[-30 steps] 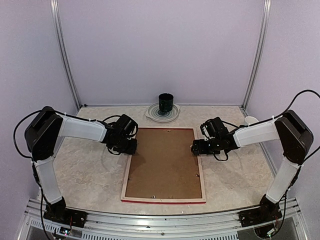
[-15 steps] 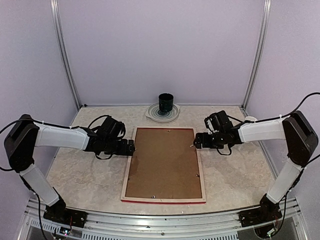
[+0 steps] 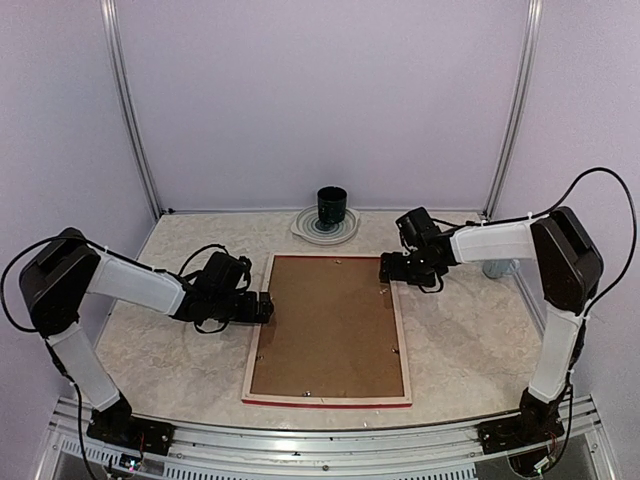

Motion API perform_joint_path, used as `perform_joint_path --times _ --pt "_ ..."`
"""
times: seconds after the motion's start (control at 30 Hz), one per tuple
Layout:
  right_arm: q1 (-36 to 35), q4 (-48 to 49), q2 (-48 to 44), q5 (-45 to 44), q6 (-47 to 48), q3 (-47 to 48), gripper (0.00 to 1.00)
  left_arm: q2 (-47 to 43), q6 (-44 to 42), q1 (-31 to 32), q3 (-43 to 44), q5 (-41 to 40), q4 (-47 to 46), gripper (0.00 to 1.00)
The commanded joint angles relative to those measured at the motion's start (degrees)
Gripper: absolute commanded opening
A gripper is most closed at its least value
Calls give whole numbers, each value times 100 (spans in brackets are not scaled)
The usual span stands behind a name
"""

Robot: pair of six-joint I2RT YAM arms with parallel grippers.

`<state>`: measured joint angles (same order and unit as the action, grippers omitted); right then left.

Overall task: Put the photo into the frame
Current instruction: Press the fastener onto the backboard.

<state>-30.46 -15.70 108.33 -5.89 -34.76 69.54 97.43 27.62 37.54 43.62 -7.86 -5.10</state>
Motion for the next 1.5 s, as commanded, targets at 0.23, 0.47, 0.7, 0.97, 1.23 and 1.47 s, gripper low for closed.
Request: perform_joint_path --times 0.23,0.47,0.7,0.97,1.23,1.47 --pt "-104 -549 656 -404 -256 605 92 280 -15 -239 -119 334 -417 94" --pt "-304 -802 608 -545 -198 454 89 366 118 -317 -189 479 -518 92" --pt "-320 -842 222 -598 -174 104 83 590 170 -326 -126 510 -501 91" --pt "-319 -796 211 -419 32 55 73 628 157 -342 -117 548 -500 91" --pt "-317 -793 347 -94 413 167 63 663 172 -361 -117 619 -527 90" --pt "-320 -1185 494 279 1098 537 61 704 166 -363 -108 672 -531 90"
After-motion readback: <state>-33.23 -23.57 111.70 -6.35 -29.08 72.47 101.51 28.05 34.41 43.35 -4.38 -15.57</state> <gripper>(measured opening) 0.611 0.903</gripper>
